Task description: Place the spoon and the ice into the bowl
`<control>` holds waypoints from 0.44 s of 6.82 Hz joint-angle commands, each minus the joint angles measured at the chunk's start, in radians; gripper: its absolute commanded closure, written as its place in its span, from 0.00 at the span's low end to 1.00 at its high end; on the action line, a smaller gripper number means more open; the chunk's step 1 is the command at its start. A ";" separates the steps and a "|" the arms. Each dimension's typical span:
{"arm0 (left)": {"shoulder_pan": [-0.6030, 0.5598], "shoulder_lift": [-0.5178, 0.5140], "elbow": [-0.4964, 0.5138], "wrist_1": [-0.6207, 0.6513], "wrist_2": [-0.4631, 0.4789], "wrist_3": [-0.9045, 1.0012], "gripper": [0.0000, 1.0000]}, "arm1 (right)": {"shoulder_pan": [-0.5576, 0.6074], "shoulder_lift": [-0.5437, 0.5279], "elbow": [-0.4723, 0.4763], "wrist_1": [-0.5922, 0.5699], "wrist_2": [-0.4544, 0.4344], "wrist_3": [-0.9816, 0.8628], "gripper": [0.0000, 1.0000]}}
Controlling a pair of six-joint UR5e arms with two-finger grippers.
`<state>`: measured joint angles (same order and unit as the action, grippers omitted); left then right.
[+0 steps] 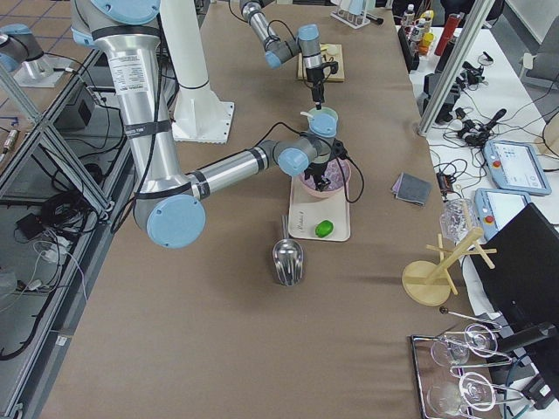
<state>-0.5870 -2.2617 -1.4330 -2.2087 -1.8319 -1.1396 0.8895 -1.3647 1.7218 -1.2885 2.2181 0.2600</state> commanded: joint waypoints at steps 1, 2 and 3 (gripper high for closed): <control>0.004 0.004 0.000 -0.008 0.003 0.000 0.02 | 0.000 0.001 -0.002 0.000 0.003 0.001 0.41; 0.004 0.004 0.000 -0.009 0.003 0.000 0.02 | -0.001 0.004 -0.004 -0.002 0.003 0.001 0.63; 0.004 0.004 0.000 -0.009 0.003 0.000 0.02 | -0.001 0.007 -0.011 -0.002 0.008 -0.001 0.73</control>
<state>-0.5833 -2.2582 -1.4327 -2.2173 -1.8286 -1.1397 0.8889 -1.3613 1.7170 -1.2896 2.2222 0.2606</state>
